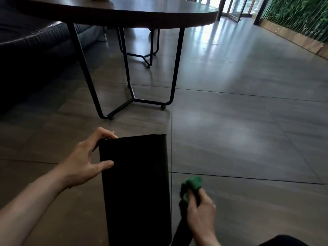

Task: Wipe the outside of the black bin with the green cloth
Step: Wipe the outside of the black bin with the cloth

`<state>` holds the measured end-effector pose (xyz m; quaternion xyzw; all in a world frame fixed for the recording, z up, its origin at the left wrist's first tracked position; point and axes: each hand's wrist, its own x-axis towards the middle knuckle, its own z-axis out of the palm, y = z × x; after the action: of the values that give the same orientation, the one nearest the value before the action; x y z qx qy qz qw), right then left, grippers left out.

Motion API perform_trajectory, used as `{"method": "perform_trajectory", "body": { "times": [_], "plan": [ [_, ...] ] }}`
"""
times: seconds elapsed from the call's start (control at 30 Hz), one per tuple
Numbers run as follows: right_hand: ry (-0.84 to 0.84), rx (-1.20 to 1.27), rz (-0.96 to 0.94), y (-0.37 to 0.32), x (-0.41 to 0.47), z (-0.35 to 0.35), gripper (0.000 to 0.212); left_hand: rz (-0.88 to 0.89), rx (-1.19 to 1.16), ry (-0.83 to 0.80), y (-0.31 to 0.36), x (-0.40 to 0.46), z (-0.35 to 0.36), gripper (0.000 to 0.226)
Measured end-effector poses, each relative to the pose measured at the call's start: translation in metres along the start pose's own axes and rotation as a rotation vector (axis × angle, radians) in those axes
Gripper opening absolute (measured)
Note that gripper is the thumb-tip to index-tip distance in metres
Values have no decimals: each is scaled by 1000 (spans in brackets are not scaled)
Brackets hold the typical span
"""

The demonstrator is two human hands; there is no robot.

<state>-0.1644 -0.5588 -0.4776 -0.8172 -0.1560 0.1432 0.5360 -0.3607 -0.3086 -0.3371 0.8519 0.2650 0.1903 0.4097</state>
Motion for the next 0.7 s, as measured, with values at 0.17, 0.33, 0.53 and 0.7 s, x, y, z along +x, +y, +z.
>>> {"method": "perform_trajectory", "body": {
  "times": [0.17,0.33,0.53,0.7],
  "plan": [
    [-38,216,-34,-56,35,-4,11,-41,36,-103,8,-2,4,50],
    [-133,281,-132,-66,-7,19,29,-115,84,72,29,2,24,51],
    [-365,49,118,-16,-42,36,27,-280,-23,215,15,7,22,42],
    [-266,65,349,0,-16,23,21,-342,-187,271,2,5,12,36]
  ]
}}
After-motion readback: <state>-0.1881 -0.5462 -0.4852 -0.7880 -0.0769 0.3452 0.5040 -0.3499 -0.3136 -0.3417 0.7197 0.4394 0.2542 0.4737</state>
